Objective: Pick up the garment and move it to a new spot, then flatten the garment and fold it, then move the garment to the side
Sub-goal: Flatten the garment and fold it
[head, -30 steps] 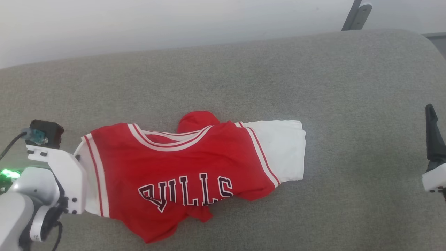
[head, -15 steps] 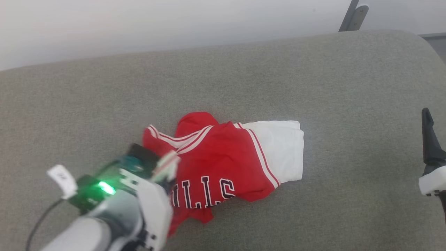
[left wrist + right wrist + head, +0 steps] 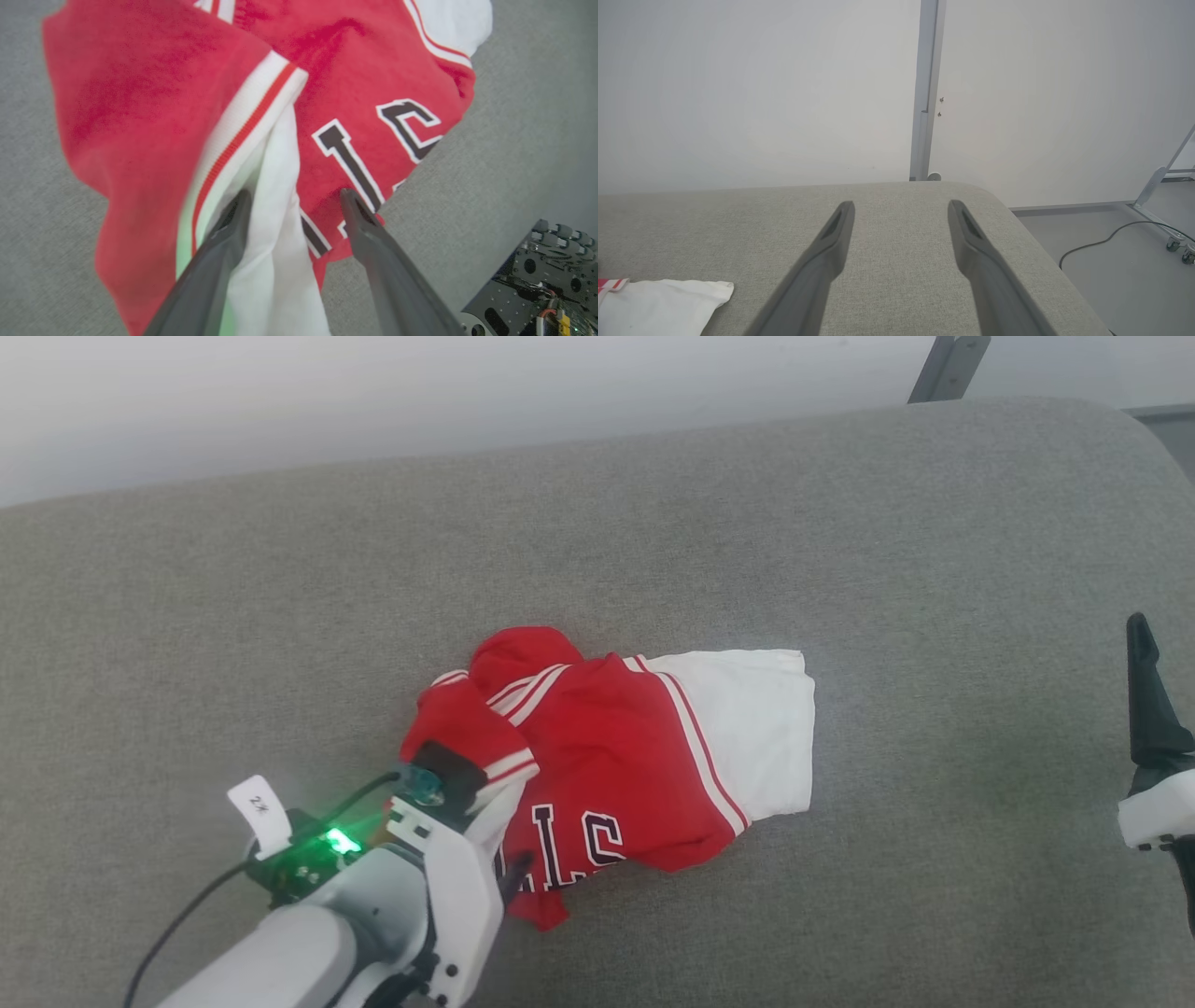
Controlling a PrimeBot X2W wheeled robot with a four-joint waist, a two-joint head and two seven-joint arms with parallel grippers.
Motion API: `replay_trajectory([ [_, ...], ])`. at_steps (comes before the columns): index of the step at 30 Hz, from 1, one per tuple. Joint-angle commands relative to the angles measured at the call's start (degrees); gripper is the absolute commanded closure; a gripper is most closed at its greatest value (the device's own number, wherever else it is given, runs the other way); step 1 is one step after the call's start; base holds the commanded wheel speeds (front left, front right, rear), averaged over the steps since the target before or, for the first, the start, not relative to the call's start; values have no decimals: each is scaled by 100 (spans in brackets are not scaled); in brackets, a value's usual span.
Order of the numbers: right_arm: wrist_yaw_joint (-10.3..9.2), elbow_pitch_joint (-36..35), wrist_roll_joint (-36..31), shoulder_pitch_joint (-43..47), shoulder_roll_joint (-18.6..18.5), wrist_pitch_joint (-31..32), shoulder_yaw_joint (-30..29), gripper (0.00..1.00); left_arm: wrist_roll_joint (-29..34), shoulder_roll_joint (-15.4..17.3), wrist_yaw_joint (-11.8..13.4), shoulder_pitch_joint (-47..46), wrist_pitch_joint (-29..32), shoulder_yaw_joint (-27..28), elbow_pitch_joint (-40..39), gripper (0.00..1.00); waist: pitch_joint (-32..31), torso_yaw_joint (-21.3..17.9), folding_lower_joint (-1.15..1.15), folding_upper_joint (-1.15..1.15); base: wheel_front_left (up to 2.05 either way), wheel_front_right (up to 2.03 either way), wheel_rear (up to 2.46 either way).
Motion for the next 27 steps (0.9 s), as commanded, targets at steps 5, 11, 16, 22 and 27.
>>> replay_trajectory([
  [5,0,23,57,37,-39,-88,-64,0,-81,254,103,5,172,134,-234,0,13,54,0,0,0,0,0],
  [11,0,-9,41,82,-5,-95,-118,0,-114,545,409,199,553,182,-772,0,41,143,0,0,0,0,0],
  [16,0,-36,32,68,22,-76,-112,0,-107,550,520,287,728,83,-1022,0,67,190,0,0,0,0,0],
  [22,0,-55,55,48,2,-49,-77,0,17,473,532,215,853,-94,-1039,0,107,196,0,0,0,0,0],
  [27,0,-46,71,37,-20,-57,-89,0,111,460,566,146,952,-181,-974,62,130,190,0,0,0,0,0],
])
